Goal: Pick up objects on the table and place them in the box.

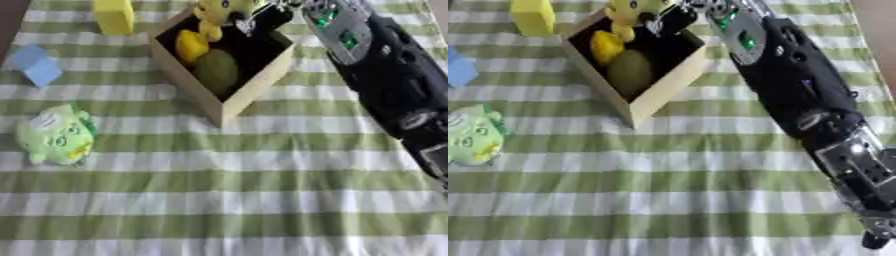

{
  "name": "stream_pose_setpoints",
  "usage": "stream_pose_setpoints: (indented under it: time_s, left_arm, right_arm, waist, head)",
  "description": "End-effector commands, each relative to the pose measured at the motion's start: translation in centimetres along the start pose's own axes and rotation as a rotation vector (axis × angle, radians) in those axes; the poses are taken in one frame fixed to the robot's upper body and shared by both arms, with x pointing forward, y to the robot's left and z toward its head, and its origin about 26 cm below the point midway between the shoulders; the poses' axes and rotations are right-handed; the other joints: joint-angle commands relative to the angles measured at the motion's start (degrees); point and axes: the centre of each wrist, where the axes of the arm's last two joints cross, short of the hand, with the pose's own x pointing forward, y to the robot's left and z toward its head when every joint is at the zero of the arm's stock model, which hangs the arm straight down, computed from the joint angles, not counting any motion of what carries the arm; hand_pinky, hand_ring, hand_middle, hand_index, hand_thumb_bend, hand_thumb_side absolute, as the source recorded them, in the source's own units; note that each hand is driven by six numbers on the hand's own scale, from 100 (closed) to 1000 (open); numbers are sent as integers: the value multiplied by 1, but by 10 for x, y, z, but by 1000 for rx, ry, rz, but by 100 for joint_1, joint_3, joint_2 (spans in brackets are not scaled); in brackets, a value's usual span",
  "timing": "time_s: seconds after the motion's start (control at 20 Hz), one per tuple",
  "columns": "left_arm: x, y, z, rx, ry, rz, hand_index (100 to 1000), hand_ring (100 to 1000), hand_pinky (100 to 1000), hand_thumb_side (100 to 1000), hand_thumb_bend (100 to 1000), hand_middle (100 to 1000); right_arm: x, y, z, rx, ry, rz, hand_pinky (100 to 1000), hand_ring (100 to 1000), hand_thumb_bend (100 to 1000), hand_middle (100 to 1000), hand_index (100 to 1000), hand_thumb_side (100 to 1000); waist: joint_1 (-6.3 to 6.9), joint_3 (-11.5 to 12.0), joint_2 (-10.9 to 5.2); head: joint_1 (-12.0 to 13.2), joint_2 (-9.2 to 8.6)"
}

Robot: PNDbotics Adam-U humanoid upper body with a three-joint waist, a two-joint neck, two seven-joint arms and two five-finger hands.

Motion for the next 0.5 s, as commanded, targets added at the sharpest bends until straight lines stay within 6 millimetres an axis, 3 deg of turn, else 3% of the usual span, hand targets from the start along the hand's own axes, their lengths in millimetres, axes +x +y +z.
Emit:
stream_pose_setpoints:
  time_s: [0.05,0.2,0.4,0.5]
  left_arm:
    - [6,0,-4,-10,-24,0,862,805,786,748,100,714]
    - [6,0,-3,-9,-22,0,863,805,786,748,100,714]
    - [5,0,-3,-8,-19,2,863,805,786,748,100,713]
    - [5,0,-3,-9,-18,2,863,805,786,748,100,713]
  right_arm:
    - [-4,1,-3,10,5,29,886,826,100,642,738,100]
    - [-4,8,-4,53,-6,49,909,921,100,792,869,100]
    - [-5,6,-4,97,-8,88,945,1000,140,884,936,100]
    - [-4,2,-3,85,4,107,953,1000,173,896,946,191]
  waist:
    - [31,17,-1230]
    - [40,20,-1230]
    - [48,12,-1233]
    - [52,6,-1234]
  head:
    - [-19,-36]
    - [-21,-39]
    - [-26,-33]
    - [-22,-32]
